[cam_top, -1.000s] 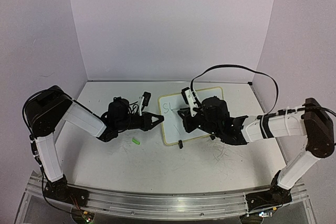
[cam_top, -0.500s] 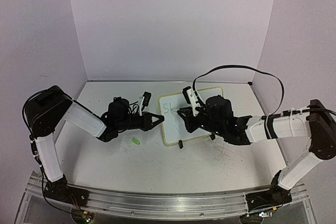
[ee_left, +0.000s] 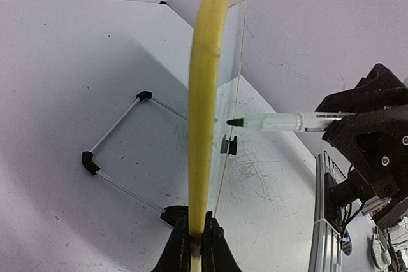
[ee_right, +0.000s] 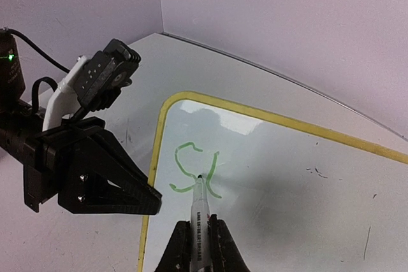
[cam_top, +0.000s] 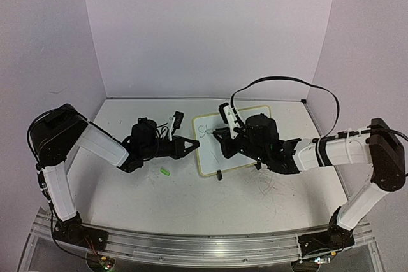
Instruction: Write a sentence on the whiteboard
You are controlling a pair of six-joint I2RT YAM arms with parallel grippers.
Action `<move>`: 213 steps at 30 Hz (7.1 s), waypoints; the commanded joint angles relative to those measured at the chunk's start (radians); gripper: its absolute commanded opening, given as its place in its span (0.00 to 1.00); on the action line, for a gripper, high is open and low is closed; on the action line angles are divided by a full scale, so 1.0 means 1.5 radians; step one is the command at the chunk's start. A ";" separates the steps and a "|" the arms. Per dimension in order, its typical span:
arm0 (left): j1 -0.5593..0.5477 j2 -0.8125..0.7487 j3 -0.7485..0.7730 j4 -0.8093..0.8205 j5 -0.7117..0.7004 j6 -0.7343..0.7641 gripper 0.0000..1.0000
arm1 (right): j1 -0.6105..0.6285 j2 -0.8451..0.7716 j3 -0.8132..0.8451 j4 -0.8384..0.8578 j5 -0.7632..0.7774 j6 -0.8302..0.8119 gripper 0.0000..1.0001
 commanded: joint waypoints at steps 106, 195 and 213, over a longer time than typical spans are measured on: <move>-0.002 -0.031 0.009 -0.003 0.000 0.007 0.00 | -0.007 -0.016 -0.055 -0.001 0.084 0.043 0.00; -0.002 -0.036 0.010 -0.007 0.002 0.010 0.00 | -0.022 -0.042 -0.025 0.044 0.051 0.046 0.00; -0.002 -0.036 0.011 -0.008 0.002 0.009 0.00 | -0.022 -0.020 -0.025 0.053 0.080 0.040 0.00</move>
